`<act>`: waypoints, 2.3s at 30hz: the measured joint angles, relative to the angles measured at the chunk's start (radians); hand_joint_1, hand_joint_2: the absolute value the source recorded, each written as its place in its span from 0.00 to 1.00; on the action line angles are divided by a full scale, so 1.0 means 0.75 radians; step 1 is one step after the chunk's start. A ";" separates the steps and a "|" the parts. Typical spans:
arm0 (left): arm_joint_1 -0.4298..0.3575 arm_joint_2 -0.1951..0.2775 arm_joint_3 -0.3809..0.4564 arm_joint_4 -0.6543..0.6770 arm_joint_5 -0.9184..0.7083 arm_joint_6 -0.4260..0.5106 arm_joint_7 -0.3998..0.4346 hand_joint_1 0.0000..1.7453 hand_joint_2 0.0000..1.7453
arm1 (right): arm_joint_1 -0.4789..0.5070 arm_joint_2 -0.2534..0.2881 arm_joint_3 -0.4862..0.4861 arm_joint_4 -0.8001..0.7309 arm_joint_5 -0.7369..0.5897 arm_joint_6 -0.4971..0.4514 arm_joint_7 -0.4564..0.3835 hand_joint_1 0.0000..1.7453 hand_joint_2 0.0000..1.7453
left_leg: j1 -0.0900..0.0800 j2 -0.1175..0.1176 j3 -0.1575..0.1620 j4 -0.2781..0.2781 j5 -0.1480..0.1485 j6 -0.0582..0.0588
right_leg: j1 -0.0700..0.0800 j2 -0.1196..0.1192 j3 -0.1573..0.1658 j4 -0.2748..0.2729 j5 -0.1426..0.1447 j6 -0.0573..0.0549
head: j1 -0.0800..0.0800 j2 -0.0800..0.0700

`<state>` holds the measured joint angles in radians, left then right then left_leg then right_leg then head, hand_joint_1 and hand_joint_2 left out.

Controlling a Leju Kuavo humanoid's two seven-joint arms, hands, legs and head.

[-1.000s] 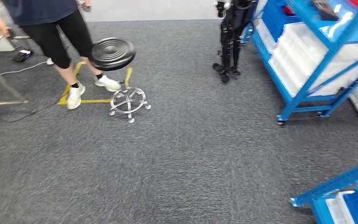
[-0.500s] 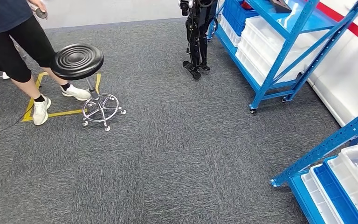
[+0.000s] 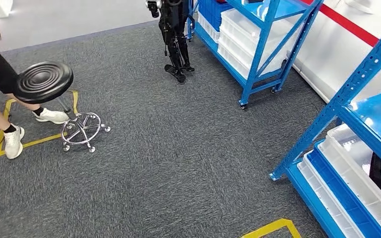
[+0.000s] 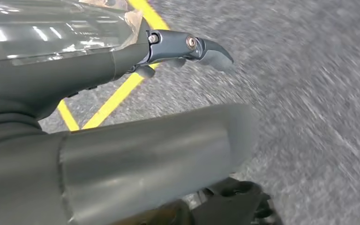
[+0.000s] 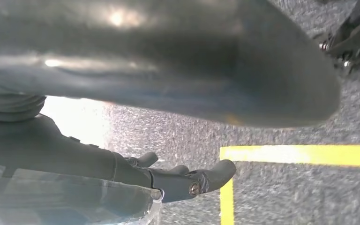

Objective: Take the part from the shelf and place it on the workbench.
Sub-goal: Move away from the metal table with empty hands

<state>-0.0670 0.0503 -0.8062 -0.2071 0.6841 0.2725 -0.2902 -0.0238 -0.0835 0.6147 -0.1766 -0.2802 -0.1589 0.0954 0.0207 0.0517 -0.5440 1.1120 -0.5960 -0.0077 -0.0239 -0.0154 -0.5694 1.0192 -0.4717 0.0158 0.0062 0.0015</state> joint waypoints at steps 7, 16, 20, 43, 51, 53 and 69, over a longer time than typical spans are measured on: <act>0.012 0.000 -0.001 0.001 0.003 -0.001 0.001 0.00 0.00 | -0.002 -0.002 0.001 0.000 0.006 0.000 -0.001 0.00 0.00 | 0.004 -0.110 -0.069 0.066 0.051 0.009 | 0.015 0.125 0.007 0.003 0.000 -0.016 | -0.005 0.000; 0.008 0.000 -0.007 0.001 0.003 -0.001 0.002 0.00 0.00 | -0.001 -0.003 0.001 0.000 0.009 0.000 -0.004 0.00 0.00 | -0.004 -0.142 -0.008 -0.095 0.106 0.029 | 0.020 0.194 -0.015 0.003 0.006 0.024 | -0.004 0.000; 0.006 0.001 -0.011 0.000 0.001 -0.003 0.001 0.00 0.00 | 0.004 -0.003 0.002 0.001 0.008 0.000 -0.006 0.00 0.00 | -0.008 -0.017 0.007 -0.125 0.121 0.066 | 0.012 0.038 -0.160 0.279 -0.102 0.049 | 0.013 0.000; 0.002 -0.004 -0.012 -0.002 0.005 0.002 0.005 0.00 0.00 | 0.004 -0.006 0.002 0.001 0.006 -0.011 -0.020 0.00 0.00 | -0.002 -0.145 -0.001 -0.110 0.120 0.032 | 0.013 0.191 -0.024 0.002 0.012 0.030 | -0.003 0.000; 0.005 -0.006 -0.011 -0.002 0.008 0.005 0.004 0.00 0.00 | 0.001 0.000 0.002 0.001 0.007 -0.016 -0.026 0.00 0.00 | -0.006 0.002 0.009 -0.131 0.126 0.062 | 0.007 0.027 -0.180 0.318 -0.109 0.048 | 0.010 0.000; 0.004 -0.007 -0.011 -0.002 0.008 0.006 0.004 0.00 0.00 | 0.001 -0.001 0.002 0.001 0.008 -0.016 -0.026 0.00 0.00 | -0.006 0.030 0.017 -0.130 0.117 0.050 | 0.003 -0.024 -0.076 0.131 -0.044 0.071 | 0.012 0.000; 0.007 -0.007 -0.012 -0.003 0.008 0.017 0.006 0.00 0.00 | -0.005 0.000 0.013 0.000 0.002 -0.012 -0.024 0.00 0.00 | 0.004 -0.135 -0.033 -0.030 0.100 0.009 | 0.008 0.138 0.012 0.000 0.001 -0.002 | -0.003 0.000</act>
<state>-0.0617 0.0447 -0.8148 -0.2091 0.6902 0.2854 -0.2854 -0.0274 -0.0833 0.6247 -0.1767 -0.2784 -0.1680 0.0775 0.0235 -0.0495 -0.5689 1.0891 -0.5214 -0.0009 -0.0177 0.0880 -0.5607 1.0194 -0.4710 0.0146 0.0043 0.0015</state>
